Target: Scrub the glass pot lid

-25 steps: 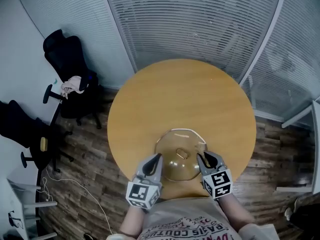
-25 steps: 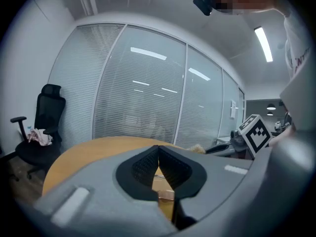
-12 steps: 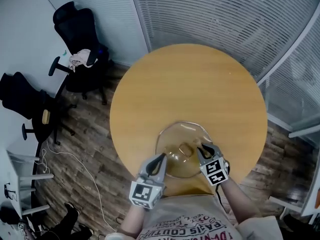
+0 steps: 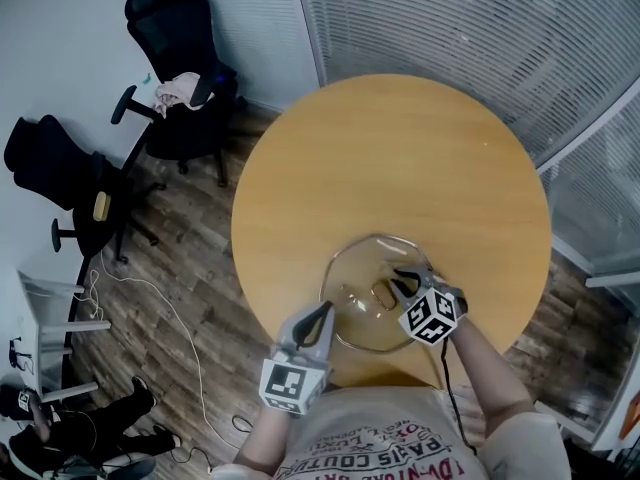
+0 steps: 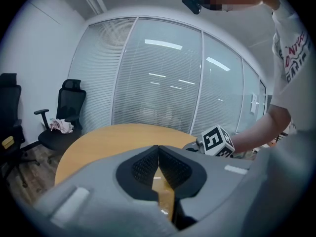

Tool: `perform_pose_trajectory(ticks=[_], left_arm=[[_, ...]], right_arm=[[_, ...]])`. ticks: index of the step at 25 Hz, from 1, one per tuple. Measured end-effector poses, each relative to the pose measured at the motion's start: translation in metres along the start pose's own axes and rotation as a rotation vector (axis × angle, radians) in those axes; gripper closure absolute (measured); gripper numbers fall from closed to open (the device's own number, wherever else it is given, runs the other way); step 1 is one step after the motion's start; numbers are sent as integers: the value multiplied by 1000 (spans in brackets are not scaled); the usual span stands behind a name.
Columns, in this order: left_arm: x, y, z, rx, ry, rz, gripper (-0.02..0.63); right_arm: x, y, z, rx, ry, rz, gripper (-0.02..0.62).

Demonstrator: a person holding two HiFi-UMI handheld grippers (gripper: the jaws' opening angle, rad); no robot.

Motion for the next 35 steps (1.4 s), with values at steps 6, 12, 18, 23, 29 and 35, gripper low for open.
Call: perform_pose_trajectory(ticks=[6,12,18,23,29,35], left_arm=[[-2,4,0,-9,10,-10,598],[-1,4,-3,-15,8,5,598],[1,3,-10,-14,-1,32,598],[5,5,-14,-13,0,72,598],[8,7,-12,-34,-1,123,598],[9,18,-10,-55,-12,167,598]], right_arm=[[-9,-13,11,-72,68,-72,532],[-18,-7,14,-91,86,-66,532],[-31,3,19,-121,72,-52,532],[-43,11,25,-145,36,-21,532],[-60,20,32,-184,-39,35,532],[-84,29,32,-228,-110,85,532]])
Point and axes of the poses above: the fingertips, and each gripper's own axes: y backward along the fingers, x to its right, z out of its underside, the point moved 2 cm from there along y, backward along the fingers, and after that the axes turned 12 degrees about y, right-handed, at the moved point
